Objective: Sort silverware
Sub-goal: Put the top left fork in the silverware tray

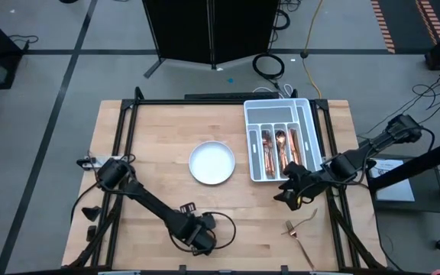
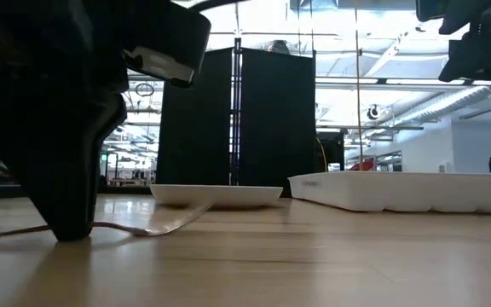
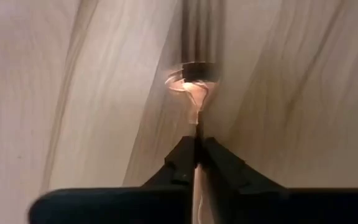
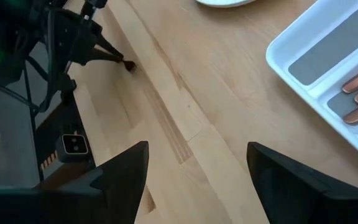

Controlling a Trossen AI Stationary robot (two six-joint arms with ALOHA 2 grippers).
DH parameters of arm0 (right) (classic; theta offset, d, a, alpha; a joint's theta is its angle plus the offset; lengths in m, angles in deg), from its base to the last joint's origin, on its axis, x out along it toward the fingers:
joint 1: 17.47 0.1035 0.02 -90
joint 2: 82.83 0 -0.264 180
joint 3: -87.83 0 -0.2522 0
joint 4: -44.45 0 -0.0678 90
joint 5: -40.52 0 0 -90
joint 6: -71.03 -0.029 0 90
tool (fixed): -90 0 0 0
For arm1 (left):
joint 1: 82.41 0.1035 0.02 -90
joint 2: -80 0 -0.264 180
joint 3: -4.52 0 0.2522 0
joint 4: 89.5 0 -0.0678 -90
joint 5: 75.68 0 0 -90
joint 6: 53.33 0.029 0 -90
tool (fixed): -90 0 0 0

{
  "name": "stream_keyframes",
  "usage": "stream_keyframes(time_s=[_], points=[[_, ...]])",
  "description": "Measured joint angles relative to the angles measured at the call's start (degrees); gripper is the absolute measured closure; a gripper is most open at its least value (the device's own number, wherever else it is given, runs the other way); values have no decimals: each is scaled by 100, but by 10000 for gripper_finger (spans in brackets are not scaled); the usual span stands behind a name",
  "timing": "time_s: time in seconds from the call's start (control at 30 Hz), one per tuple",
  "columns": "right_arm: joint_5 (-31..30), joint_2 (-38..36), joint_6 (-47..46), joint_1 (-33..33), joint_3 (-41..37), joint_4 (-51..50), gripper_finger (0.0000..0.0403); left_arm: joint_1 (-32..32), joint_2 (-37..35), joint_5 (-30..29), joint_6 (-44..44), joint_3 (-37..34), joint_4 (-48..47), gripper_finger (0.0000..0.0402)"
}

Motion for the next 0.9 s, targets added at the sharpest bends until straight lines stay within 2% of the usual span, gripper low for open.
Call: stream_keyframes(time_s=[0.07,0.23,0.4,0.53,0.67,0.9], points=[[-4,0,-3,47,0,-4,140,66,3,34,94,-1,-14,389],[-91,0,9,213,0,-7,140,385,-145,260,128,-24,-72,397],[-285,-54,341,321,0,-187,140,988,-557,-157,96,-50,136,399],[-459,-157,693,317,0,-666,140,1532,-728,185,72,-36,1167,400],[-659,-433,876,317,0,-1278,140,2186,-748,594,-380,-34,2525,400],[-994,-1124,914,317,0,-2140,140,3161,-677,361,-1285,-29,4385,401]])
